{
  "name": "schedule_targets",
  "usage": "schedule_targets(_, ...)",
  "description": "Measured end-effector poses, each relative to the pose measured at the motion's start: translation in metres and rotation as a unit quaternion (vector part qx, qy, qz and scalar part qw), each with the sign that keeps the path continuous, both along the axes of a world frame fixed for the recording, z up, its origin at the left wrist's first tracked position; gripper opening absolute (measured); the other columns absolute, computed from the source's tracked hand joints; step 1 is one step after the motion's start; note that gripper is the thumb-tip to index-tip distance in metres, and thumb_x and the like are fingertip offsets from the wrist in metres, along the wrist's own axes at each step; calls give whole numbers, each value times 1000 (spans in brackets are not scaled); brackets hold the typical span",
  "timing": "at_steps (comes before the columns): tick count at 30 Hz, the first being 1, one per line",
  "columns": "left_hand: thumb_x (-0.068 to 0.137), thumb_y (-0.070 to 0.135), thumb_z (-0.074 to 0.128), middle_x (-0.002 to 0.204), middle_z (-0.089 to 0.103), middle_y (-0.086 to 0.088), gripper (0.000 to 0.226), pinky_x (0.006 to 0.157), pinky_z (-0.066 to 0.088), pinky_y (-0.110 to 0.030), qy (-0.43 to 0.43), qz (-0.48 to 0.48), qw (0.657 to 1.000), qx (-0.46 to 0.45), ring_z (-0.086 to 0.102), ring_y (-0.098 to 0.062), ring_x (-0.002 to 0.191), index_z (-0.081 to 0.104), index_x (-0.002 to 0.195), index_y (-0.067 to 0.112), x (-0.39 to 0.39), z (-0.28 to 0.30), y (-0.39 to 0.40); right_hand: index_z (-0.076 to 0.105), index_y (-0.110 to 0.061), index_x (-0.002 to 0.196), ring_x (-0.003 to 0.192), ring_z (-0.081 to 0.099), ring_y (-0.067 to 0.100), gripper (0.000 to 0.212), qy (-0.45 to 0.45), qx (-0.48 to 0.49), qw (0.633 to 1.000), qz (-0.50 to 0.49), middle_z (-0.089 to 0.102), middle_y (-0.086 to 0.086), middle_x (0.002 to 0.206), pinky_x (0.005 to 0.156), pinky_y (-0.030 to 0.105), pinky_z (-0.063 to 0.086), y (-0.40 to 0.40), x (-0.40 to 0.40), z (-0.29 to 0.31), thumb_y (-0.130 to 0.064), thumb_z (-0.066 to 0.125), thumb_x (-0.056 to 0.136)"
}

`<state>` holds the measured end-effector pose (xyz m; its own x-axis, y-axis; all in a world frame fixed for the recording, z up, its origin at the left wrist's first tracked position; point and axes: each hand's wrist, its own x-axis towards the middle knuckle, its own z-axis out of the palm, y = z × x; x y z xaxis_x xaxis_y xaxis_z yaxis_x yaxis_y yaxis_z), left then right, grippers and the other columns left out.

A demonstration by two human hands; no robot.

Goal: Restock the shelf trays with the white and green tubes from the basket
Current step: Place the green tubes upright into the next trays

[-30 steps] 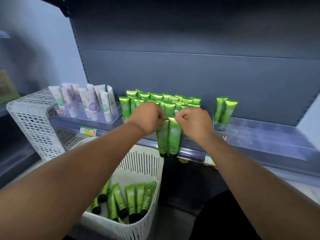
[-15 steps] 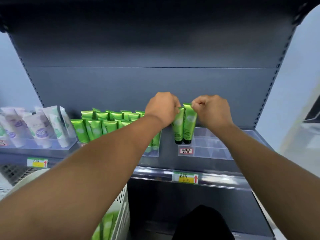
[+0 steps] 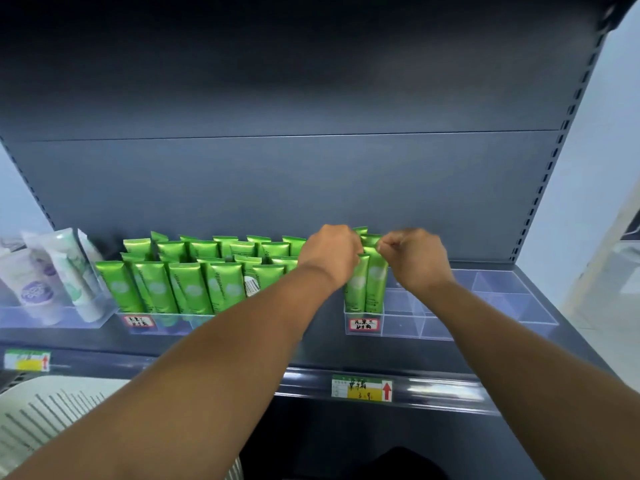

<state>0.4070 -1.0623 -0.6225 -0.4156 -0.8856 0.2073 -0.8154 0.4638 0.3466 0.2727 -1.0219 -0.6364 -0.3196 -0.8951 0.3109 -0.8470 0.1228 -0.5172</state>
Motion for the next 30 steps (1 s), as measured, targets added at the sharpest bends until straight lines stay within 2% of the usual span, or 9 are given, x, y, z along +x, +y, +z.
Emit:
schedule_targets(7, 84, 11, 58, 109, 69, -6, 23, 87, 52, -36, -30, -10, 999, -3, 63, -32, 103, 71, 99, 22, -5, -9, -2, 42, -20, 51, 66, 50, 23, 43, -6, 33, 999, 3, 46, -2, 54, 61, 25, 36, 1, 0, -11, -15, 49, 93)
schedule_targets(9, 82, 9, 57, 102, 69, -10, 12, 81, 52, -35, -45, -12, 999, -11, 62, -34, 99, 67, 89, 14, -4, -6, 1, 58, -19, 64, 77, 57, 27, 33, 18, 50, 999, 7, 60, 6, 70, 66, 28, 43, 4, 2, -6, -20, 48, 95)
schedule_targets(10, 83, 10, 57, 102, 67, -12, 8, 79, 50, -35, -53, -13, 998, -17, 62, -36, 100, 64, 87, 13, -3, -4, 3, 67, -17, 83, 88, 61, 30, 25, 31, 60, 998, 9, 66, 10, 86, 73, 31, 47, 5, 4, -3, -22, 47, 96)
schedule_targets(12, 87, 12, 56, 110, 64, -14, 18, 82, 48, -37, -65, -19, 997, -37, 59, -35, 107, 65, 102, 13, 2, 2, 10, 62, -15, 117, 108, 59, 31, 28, 43, 66, 997, 14, 65, 11, 115, 86, 35, 47, 9, 9, 0, -25, 45, 98)
schedule_targets(15, 89, 14, 56, 120, 60, -12, 27, 88, 46, -38, -76, -27, 994, -76, 56, -32, 114, 59, 116, 13, 17, 11, 22, 45, -13, 137, 129, 45, 29, 43, 75, 49, 995, 41, 51, 9, 140, 106, 34, 37, 14, 22, 2, -28, 46, 97)
schedule_targets(18, 90, 22, 59, 135, 51, -9, 44, 102, 39, -35, -94, -17, 990, -99, 47, -28, 127, 47, 131, 12, 41, 15, 31, 20, -11, 151, 147, 17, 22, 62, 126, 80, 987, 62, 21, 7, 159, 120, 33, 15, 23, 45, 7, -35, 42, 99)
schedule_targets(20, 91, 28, 58, 148, 38, -8, 61, 114, 27, -32, -118, -5, 987, -107, 34, -24, 139, 32, 144, 11, 63, 15, 38, 11, -12, 153, 149, 8, 21, 66, 144, 84, 983, 76, 11, 5, 161, 122, 34, 9, 31, 64, 11, -38, 39, 100)
schedule_targets(23, 94, 33, 54, 158, 21, -7, 73, 120, 14, -29, -137, 25, 986, -96, 18, -21, 147, 16, 151, 9, 105, 13, 50, 6, -14, 153, 150, 3, 20, 68, 151, 74, 980, 108, 5, 3, 162, 122, 36, 7, 43, 101, 15, -42, 37, 99)
schedule_targets(30, 95, 35, 51, 161, 12, -6, 75, 119, 14, -31, -140, 114, 981, -64, 13, -21, 148, 10, 153, 11, 212, -3, 83, 0, -15, 154, 150, -3, 18, 70, 151, 89, 965, 195, -3, 0, 162, 122, 36, 3, 65, 199, 3, -41, 37, 100)
